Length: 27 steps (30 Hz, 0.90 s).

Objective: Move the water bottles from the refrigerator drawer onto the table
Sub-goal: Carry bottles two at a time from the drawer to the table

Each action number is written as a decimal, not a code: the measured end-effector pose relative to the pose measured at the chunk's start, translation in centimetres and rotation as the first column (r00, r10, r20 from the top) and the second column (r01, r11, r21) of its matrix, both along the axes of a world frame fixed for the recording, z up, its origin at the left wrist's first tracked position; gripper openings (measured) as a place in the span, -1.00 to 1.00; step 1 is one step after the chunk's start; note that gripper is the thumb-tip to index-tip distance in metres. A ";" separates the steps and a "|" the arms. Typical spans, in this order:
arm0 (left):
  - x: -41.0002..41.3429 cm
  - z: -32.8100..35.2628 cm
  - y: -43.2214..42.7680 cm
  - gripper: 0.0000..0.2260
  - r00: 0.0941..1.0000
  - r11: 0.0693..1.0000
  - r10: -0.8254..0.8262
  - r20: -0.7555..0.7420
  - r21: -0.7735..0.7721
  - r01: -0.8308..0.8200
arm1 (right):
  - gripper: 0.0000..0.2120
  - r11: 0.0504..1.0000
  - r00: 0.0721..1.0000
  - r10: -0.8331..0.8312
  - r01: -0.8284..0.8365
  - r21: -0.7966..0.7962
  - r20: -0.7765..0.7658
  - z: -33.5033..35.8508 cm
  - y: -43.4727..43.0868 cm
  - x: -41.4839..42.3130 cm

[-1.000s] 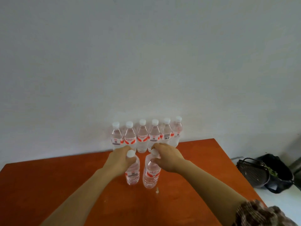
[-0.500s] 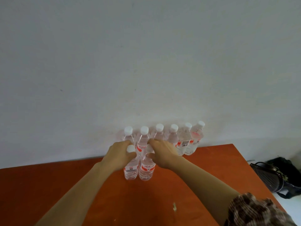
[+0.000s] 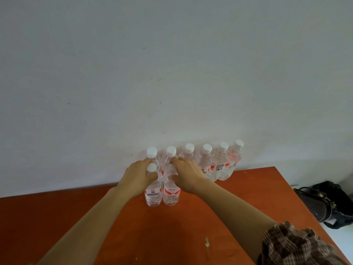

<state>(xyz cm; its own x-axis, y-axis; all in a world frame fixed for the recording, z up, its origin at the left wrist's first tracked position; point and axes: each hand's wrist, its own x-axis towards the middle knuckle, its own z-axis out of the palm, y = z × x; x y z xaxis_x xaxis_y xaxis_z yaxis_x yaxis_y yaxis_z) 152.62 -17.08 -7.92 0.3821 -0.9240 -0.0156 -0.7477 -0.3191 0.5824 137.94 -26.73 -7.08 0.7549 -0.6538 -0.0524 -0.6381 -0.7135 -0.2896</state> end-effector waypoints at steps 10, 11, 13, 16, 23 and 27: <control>-0.6 -1.1 0.6 -0.57 0.997 0.997 0.075 0.003 0.007 -0.075 | -0.55 0.974 0.986 -0.156 0.144 0.176 0.053 -0.4 0.8 -1.3; -0.9 -1.1 0.7 -0.55 0.996 0.996 0.085 0.007 0.001 -0.085 | -0.55 0.970 0.984 -0.167 0.153 0.188 0.063 -0.3 1.0 -1.4; -1.4 -1.0 0.8 -0.52 0.995 0.995 0.103 0.008 -0.012 -0.103 | -0.53 0.962 0.977 -0.193 0.171 0.211 0.088 0.0 1.3 -1.6; -2.1 -0.6 0.9 -0.50 0.994 0.994 0.111 0.023 -0.028 -0.110 | -0.52 0.956 0.971 -0.211 0.180 0.233 0.115 0.3 1.9 -2.3; -2.8 -0.1 1.3 -0.51 0.989 0.989 0.149 0.000 -0.017 -0.148 | -0.54 0.957 0.970 -0.200 0.165 0.237 0.136 0.8 3.2 -4.6; -3.5 -0.5 1.8 -0.49 0.982 0.982 0.182 -0.057 -0.032 -0.184 | -0.53 0.956 0.968 -0.210 0.172 0.239 0.141 0.6 3.7 -4.9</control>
<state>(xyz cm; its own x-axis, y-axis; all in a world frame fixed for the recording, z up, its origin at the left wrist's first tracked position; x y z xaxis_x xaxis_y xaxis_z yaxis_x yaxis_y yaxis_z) 149.14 -15.26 -8.39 0.5445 -0.8387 -0.0077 -0.6457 -0.4251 0.6343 133.08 -23.07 -6.44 0.6274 -0.7722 -0.1003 -0.6870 -0.4883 -0.5382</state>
